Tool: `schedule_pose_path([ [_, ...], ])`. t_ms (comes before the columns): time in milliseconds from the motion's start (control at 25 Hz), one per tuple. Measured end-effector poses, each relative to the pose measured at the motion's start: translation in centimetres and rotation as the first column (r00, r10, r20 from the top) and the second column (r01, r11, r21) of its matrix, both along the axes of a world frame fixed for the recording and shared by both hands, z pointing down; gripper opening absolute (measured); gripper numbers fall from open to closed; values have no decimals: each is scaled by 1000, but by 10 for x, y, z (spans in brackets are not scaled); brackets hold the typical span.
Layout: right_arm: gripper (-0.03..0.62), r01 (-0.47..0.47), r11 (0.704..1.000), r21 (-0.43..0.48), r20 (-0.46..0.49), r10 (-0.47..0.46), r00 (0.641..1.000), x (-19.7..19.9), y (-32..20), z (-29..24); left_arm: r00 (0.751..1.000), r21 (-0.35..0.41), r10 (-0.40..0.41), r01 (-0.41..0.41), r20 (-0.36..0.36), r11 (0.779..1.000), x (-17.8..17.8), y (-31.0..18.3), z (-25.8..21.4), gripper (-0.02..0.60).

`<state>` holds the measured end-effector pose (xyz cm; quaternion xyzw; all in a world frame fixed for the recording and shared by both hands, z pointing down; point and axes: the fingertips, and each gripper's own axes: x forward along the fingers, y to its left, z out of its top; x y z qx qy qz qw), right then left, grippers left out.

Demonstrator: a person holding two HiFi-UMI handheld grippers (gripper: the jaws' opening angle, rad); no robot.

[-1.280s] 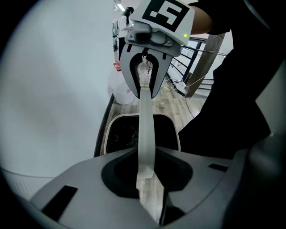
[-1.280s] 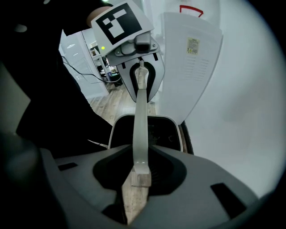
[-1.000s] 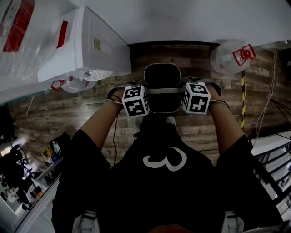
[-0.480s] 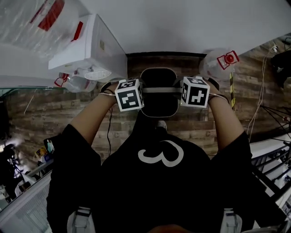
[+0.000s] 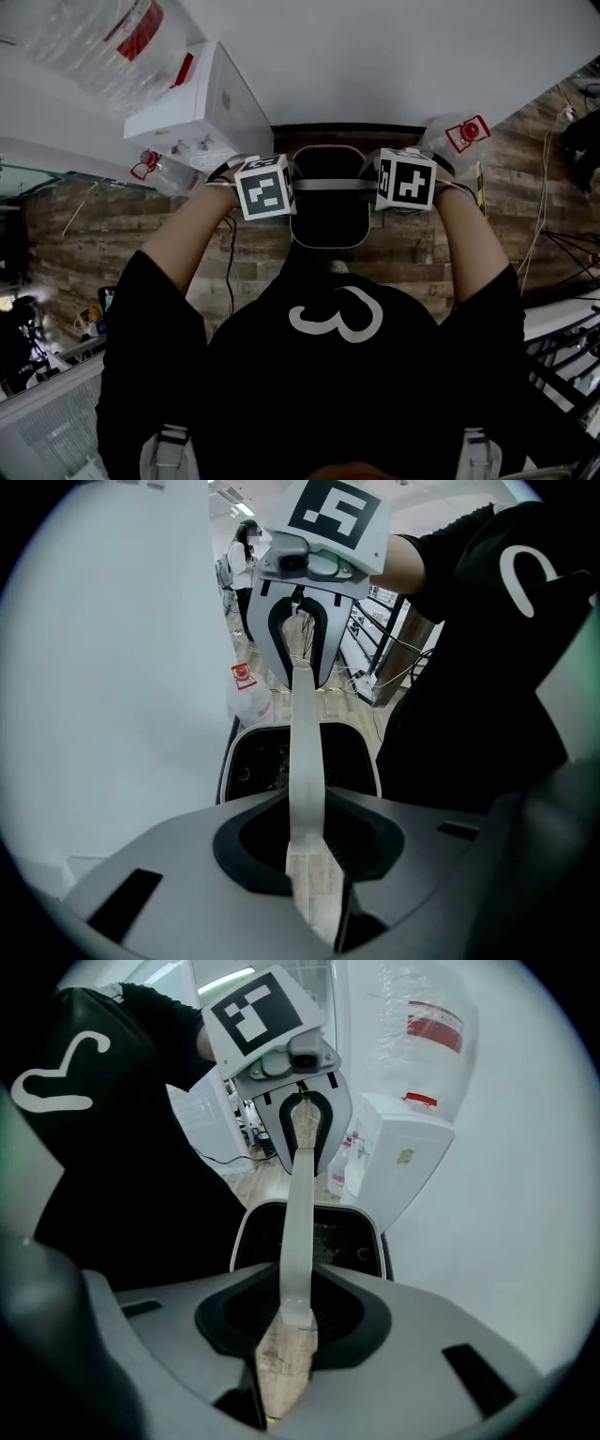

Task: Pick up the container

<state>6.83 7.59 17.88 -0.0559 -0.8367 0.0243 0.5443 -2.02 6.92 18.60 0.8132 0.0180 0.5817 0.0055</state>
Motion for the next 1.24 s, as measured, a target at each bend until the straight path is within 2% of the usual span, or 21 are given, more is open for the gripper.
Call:
schedule_pose_path([
  [600, 98, 22, 998, 55, -22, -21, 1000, 16, 11, -26, 1000, 76, -5, 5, -2, 997, 15, 9, -27, 81],
  [1240, 100, 19, 999, 48, -19, -18, 1000, 29, 14, -14, 1000, 43, 5, -6, 22, 999, 28, 15, -15, 81],
])
